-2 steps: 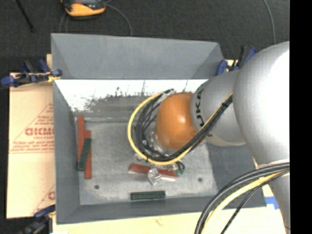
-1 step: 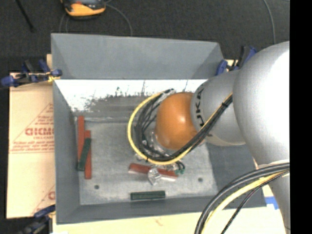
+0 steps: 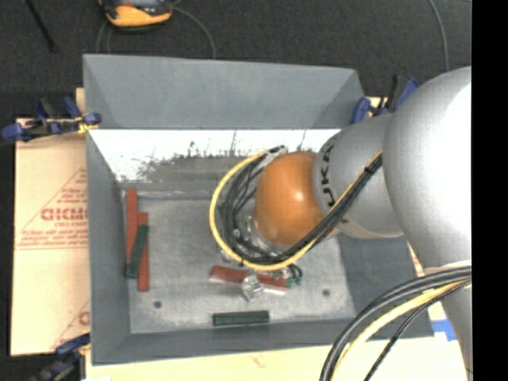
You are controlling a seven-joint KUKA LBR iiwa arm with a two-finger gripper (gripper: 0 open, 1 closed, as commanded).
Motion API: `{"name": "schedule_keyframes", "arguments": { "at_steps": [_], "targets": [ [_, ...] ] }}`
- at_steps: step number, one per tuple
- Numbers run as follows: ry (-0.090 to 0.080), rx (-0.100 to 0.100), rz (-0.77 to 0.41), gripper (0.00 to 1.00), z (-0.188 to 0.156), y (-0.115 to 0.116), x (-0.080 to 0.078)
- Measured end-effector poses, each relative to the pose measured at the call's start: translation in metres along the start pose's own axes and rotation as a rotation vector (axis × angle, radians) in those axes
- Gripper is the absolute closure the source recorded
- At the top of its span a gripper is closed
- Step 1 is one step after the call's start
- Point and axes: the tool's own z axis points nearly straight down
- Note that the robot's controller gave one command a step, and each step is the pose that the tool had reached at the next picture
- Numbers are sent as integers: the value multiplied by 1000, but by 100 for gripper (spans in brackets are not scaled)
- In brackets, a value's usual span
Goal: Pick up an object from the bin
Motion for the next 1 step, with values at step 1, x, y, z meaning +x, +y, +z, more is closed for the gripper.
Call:
{"name": "schedule_keyframes", "arguments": {
  "at_steps": [1],
  "targets": [
    [-2,-1,-1,100,-4,1,3]
  ]
}}
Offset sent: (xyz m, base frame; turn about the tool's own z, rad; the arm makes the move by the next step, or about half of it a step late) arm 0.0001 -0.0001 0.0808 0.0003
